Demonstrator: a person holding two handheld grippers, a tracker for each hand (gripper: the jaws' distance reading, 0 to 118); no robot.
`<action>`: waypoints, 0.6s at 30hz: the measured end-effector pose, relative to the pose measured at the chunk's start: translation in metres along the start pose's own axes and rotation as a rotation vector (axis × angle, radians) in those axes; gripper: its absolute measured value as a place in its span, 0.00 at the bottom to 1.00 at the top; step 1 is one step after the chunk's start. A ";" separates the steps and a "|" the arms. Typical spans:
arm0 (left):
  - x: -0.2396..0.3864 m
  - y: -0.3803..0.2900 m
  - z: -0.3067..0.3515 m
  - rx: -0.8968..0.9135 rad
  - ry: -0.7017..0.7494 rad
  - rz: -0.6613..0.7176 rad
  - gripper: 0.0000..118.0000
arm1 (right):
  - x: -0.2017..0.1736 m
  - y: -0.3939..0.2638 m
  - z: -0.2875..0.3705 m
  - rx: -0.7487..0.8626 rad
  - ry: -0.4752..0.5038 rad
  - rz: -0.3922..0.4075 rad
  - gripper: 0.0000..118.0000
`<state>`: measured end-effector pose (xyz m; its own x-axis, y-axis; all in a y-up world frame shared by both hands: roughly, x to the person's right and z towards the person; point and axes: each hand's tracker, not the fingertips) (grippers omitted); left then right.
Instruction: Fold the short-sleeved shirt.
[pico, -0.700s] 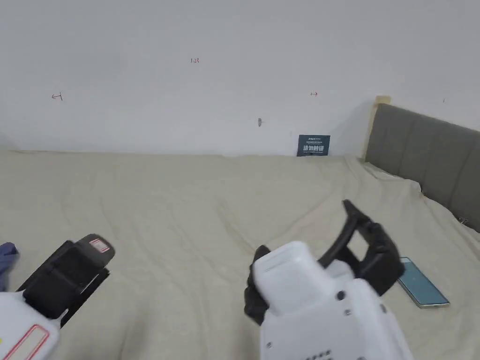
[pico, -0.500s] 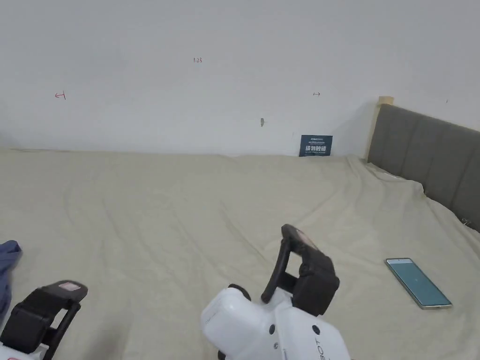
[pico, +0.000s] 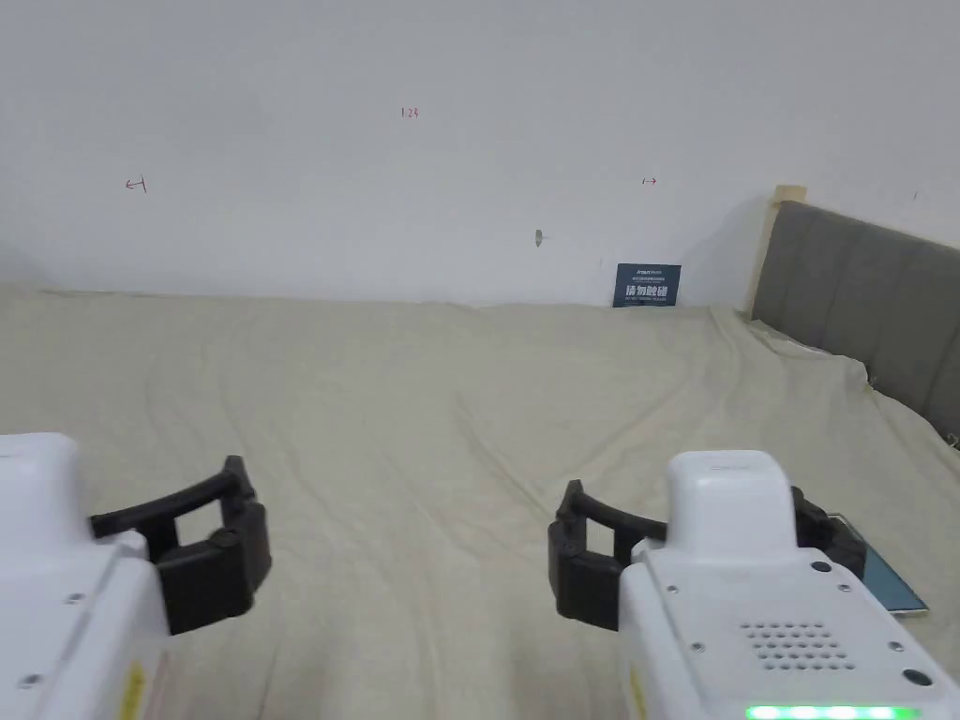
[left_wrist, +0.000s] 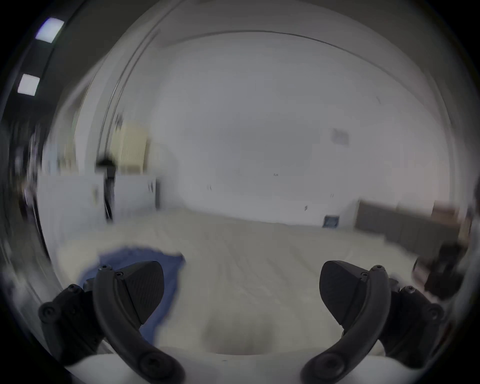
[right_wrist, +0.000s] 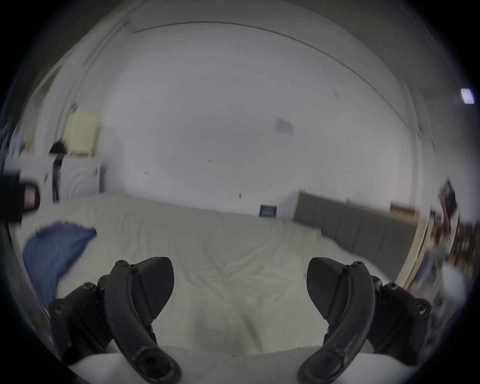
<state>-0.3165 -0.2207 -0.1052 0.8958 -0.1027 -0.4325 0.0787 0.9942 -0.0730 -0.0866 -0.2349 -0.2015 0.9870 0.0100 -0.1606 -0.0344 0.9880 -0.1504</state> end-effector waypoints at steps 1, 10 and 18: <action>0.007 -0.003 0.003 0.001 0.025 -0.018 1.00 | 0.007 -0.001 -0.002 -0.026 0.038 -0.077 0.90; 0.018 -0.017 -0.004 -0.092 -0.137 0.114 1.00 | 0.007 -0.006 0.002 0.004 0.052 -0.044 0.90; 0.018 -0.014 -0.003 -0.083 -0.129 0.078 0.90 | 0.006 -0.003 0.006 0.017 0.067 -0.015 0.85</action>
<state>-0.3030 -0.2369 -0.1141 0.9468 -0.0156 -0.3215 -0.0244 0.9925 -0.1201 -0.0799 -0.2370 -0.1963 0.9746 -0.0142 -0.2236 -0.0169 0.9905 -0.1367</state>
